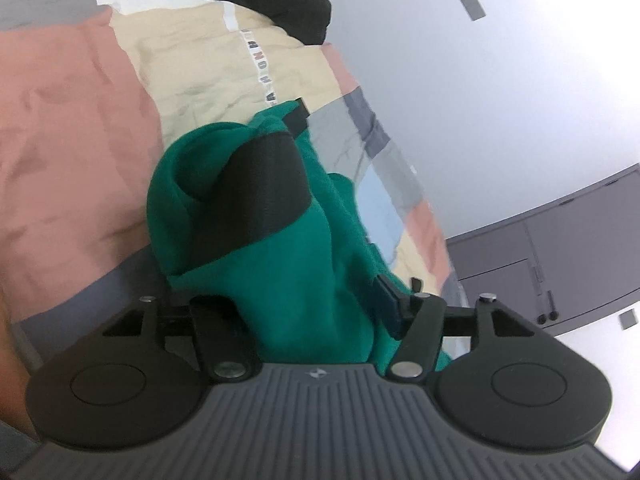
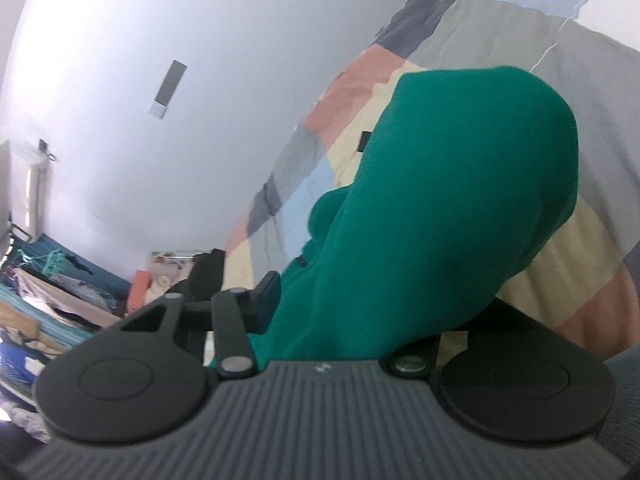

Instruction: Fold large clothes

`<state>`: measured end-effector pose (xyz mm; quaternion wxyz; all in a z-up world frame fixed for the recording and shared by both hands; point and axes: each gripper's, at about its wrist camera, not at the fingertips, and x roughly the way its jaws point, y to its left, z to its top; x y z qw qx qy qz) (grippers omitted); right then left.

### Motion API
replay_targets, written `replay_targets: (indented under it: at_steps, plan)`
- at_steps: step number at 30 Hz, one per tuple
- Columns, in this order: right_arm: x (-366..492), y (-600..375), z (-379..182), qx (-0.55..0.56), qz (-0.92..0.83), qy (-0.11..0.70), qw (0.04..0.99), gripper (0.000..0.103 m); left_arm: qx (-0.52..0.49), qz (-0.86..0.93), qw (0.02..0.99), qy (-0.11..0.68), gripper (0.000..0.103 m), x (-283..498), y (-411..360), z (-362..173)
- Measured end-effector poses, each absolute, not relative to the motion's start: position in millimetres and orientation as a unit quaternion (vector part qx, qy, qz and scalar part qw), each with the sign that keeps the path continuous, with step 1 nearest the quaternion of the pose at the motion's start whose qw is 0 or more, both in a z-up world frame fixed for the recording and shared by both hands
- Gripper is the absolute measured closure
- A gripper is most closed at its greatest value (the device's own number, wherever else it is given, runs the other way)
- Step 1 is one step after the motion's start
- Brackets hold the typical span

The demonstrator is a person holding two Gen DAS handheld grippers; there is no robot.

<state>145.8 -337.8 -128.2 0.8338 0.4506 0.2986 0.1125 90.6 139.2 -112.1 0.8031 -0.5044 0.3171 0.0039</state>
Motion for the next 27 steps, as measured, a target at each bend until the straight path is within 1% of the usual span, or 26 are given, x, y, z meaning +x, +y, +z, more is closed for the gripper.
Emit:
replay_targets:
  at_steps: [1, 2, 9, 18, 19, 21, 23, 27]
  plan:
    - [145.1, -337.5, -127.4, 0.452, 0.117, 0.297, 0.833, 0.043, -0.510, 0.001, 0.802, 0.313, 0.036, 90.6, 139.8, -111.1]
    - [145.5, -338.3, -126.6, 0.457, 0.124, 0.294, 0.830, 0.042, -0.518, -0.004, 0.800, 0.304, 0.036, 90.9, 141.3, -109.9]
    - [156.6, -337.9, -112.6, 0.454, 0.154, 0.274, 0.834, 0.042, -0.538, -0.040, 0.803, 0.252, 0.035, 96.1, 152.8, -96.1]
    - [199.3, -333.1, -93.6, 0.416, 0.167, 0.255, 0.857, 0.042, -0.523, -0.065, 0.823, 0.212, 0.035, 138.5, 169.9, -80.7]
    - [203.7, -331.1, -92.4, 0.412, 0.168, 0.254, 0.859, 0.042, -0.519, -0.065, 0.826, 0.210, 0.035, 144.3, 171.2, -79.8]
    - [217.9, -328.0, -91.3, 0.413, 0.168, 0.252, 0.859, 0.042, -0.536, -0.070, 0.815, 0.208, 0.029, 159.5, 177.0, -84.5]
    - [234.1, -326.1, -94.0, 0.420, 0.164, 0.258, 0.854, 0.042, -0.545, -0.069, 0.806, 0.219, 0.029, 179.6, 183.8, -91.6]
    - [267.8, -325.6, -106.2, 0.448, 0.149, 0.277, 0.837, 0.042, -0.524, -0.046, 0.820, 0.226, 0.029, 209.7, 192.8, -94.3]
